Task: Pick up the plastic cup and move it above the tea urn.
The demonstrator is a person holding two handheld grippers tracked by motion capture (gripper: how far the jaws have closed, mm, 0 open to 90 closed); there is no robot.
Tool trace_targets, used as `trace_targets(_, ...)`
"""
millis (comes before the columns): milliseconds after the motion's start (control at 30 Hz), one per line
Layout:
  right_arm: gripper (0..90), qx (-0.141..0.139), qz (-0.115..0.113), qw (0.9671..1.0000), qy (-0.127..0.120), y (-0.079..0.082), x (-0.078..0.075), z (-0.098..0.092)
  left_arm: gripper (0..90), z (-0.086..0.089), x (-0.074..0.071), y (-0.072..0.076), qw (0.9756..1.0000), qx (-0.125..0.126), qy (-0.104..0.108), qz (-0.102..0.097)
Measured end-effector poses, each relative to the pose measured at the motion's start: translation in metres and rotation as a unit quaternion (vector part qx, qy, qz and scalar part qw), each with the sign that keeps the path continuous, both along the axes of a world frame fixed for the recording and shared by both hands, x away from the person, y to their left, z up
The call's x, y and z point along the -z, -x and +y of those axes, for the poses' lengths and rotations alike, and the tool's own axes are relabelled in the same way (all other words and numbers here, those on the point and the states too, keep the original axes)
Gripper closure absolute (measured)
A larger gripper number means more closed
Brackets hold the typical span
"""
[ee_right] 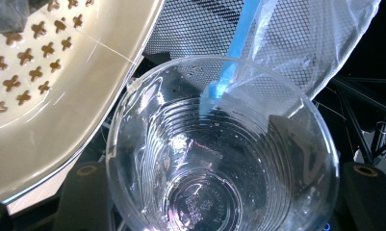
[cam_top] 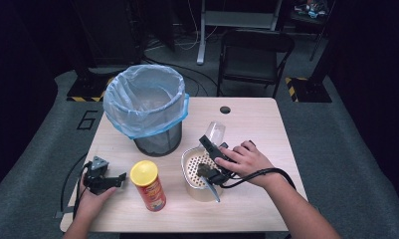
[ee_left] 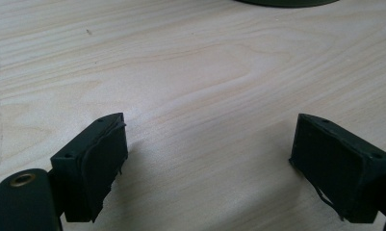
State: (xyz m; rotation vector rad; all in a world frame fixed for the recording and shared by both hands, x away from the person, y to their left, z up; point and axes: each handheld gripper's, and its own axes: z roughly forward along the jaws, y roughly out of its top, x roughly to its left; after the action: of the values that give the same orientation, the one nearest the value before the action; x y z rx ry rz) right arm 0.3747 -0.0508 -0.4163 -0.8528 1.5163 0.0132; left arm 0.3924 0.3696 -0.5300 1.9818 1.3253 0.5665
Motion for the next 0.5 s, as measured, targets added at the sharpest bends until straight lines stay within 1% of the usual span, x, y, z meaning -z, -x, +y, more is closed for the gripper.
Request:
trace_targets(300,34.4,-0.002,-0.007,1.0000,-0.001,0.0006,-0.0027,0.0001,12.3,0.0000,0.0000,0.0000,1.0000,0.000,0.000,0.000)
trace_targets(500,34.4,-0.009,-0.007,0.9999,-0.002,0.0018,-0.0051,0.0002,12.3,0.0000,0.0000,0.0000,1.0000,0.000,0.000,0.000)
